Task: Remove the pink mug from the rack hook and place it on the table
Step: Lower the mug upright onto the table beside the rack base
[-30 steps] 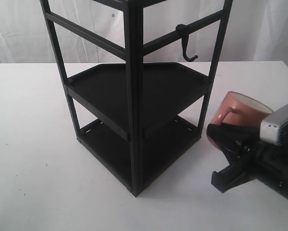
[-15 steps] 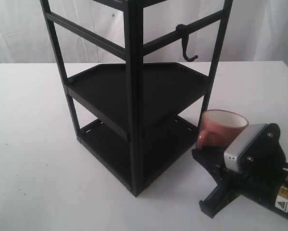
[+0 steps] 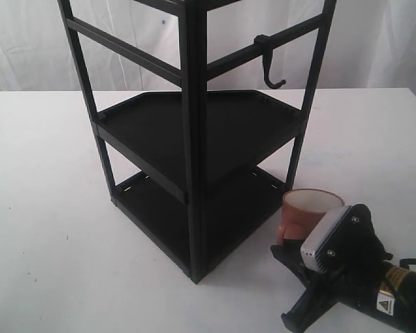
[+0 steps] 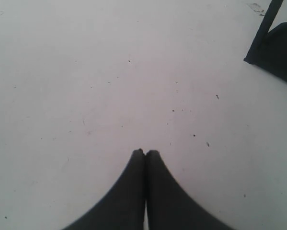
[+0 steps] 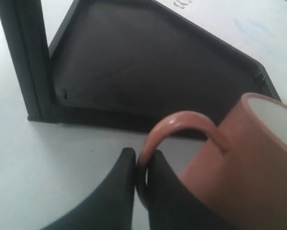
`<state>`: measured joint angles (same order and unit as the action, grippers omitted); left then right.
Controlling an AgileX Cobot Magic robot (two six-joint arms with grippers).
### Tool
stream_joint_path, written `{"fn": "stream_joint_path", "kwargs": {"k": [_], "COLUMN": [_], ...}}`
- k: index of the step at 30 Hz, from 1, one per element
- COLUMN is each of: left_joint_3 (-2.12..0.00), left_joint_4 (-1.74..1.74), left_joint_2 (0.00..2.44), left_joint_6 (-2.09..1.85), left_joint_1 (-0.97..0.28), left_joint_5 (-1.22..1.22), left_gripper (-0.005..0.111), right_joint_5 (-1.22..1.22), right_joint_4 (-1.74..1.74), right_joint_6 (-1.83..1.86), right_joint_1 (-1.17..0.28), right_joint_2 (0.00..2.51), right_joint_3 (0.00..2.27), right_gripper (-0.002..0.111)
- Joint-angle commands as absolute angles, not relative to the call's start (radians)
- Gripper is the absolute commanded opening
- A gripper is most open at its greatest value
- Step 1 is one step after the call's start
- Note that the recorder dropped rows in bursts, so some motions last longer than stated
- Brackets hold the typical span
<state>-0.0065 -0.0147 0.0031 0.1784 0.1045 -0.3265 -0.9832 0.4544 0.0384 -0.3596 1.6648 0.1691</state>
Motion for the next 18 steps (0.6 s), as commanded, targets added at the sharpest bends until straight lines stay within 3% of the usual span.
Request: {"fn": "stream_joint_path", "kwargs": {"k": [1,10,15,18], "left_joint_3": [0.000,0.000,0.000,0.000], "left_joint_4": [-0.013,-0.013,-0.013,-0.013], "left_joint_2": [0.000,0.000,0.000,0.000], "left_joint_6": [0.179,0.179,0.179,0.179], "left_joint_1": [0.097,0.097,0.097,0.097], "left_joint_5": [-0.334,-0.334,-0.334,-0.334], "left_gripper": [0.000,0.000,0.000,0.000], "right_joint_5": [-1.028,-1.055,-1.055,-1.055], "right_joint_4": [0.450,0.445,0.445,0.445], "right_joint_6": [0.049,0.046,0.046,0.046], "right_joint_1": [-0.360,-0.360,-0.360,-0.360], "right_joint_2": [1.707,1.736,1.736,1.736], "right_joint_3": [0.162,0.162,0.162,0.162], "right_gripper": [0.000,0.001,0.017,0.019]}}
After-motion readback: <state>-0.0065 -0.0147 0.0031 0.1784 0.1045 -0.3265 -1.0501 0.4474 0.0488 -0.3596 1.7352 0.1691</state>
